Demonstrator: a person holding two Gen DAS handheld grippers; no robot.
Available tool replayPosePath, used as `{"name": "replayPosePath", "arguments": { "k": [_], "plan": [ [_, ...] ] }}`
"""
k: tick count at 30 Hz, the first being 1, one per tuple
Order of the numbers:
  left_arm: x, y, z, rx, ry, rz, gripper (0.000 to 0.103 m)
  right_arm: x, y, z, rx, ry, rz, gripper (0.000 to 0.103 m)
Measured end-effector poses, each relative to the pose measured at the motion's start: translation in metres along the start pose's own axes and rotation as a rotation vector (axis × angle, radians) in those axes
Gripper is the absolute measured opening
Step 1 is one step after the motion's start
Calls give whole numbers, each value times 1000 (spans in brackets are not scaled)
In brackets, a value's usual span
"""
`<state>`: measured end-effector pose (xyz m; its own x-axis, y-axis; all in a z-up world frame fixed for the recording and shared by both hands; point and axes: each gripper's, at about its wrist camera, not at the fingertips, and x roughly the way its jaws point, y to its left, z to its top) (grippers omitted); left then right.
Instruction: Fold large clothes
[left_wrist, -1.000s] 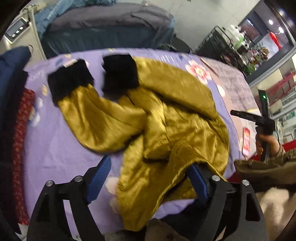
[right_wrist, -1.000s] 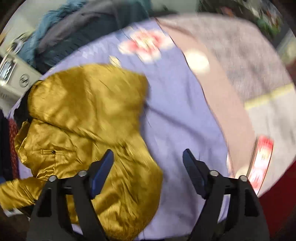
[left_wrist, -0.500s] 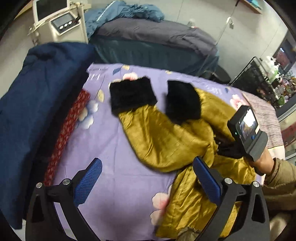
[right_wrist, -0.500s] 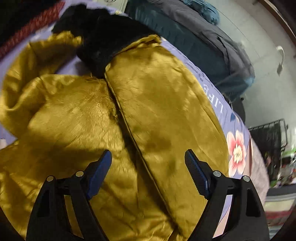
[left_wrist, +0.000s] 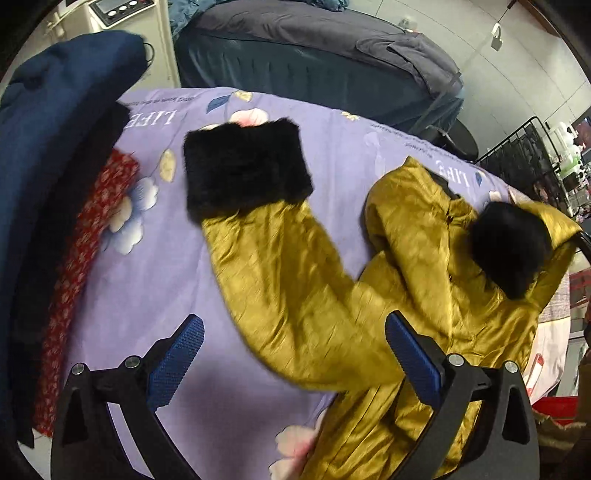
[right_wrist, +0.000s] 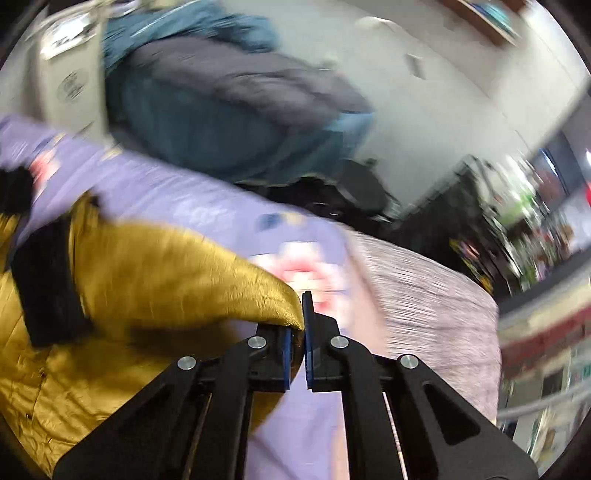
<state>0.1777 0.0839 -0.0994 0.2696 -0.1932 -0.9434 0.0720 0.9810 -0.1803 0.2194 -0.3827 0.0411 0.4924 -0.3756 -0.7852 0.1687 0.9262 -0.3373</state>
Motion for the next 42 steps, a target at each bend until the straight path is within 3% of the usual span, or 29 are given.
{"name": "replayPosePath", "arguments": {
  "k": [3, 5, 7, 10, 12, 15, 19, 21, 23, 25, 26, 28, 30, 33, 35, 37, 39, 40, 42],
  "plan": [
    [6, -10, 21, 13, -19, 6, 97, 25, -119, -22, 342, 89, -28, 5],
    [16, -17, 30, 40, -18, 55, 97, 41, -163, -55, 529, 158, -26, 6],
    [28, -22, 33, 52, -1, 92, 97, 60, -190, -115, 726, 248, 7, 8],
    [57, -24, 31, 60, 80, 174, 97, 89, -192, -186, 932, 370, 88, 35],
    [72, -21, 26, 47, 117, 224, 97, 88, -179, -213, 984, 370, 128, 55],
    [84, -12, 19, -29, 165, 228, 97, 75, -153, -232, 999, 337, 197, 65],
    [105, -3, 14, -139, 243, 177, 94, 61, -114, -244, 1017, 299, 279, 67],
    [118, -8, 17, -115, 263, 199, 75, 55, -89, -238, 972, 309, 306, 69],
    [129, -16, 21, -84, 287, 261, 32, 50, -68, -230, 914, 323, 342, 69],
    [129, -21, 23, -73, 280, 289, 11, 41, -43, -216, 842, 318, 368, 69],
    [124, -24, 26, -63, 256, 296, 7, 36, -36, -210, 815, 311, 379, 69],
    [102, -24, 33, -46, 174, 336, 5, 23, -17, -197, 734, 282, 379, 69],
    [60, -17, 45, -52, 39, 390, 5, 15, -5, -184, 667, 256, 366, 69],
    [-28, 11, 73, -131, -199, 436, 5, 9, 5, -169, 609, 232, 346, 69],
    [-84, 30, 96, -176, -310, 417, 5, 9, 8, -165, 595, 232, 351, 69],
    [-107, 38, 112, -162, -366, 463, 5, 10, 7, -164, 576, 236, 358, 69],
    [-115, 40, 127, -112, -409, 562, 5, 11, 11, -166, 561, 250, 368, 69],
    [-107, 43, 135, -98, -384, 610, 10, 11, 14, -168, 564, 259, 383, 69],
    [-83, 50, 145, -101, -287, 619, 33, 13, 20, -173, 579, 274, 427, 69]
  ]
}}
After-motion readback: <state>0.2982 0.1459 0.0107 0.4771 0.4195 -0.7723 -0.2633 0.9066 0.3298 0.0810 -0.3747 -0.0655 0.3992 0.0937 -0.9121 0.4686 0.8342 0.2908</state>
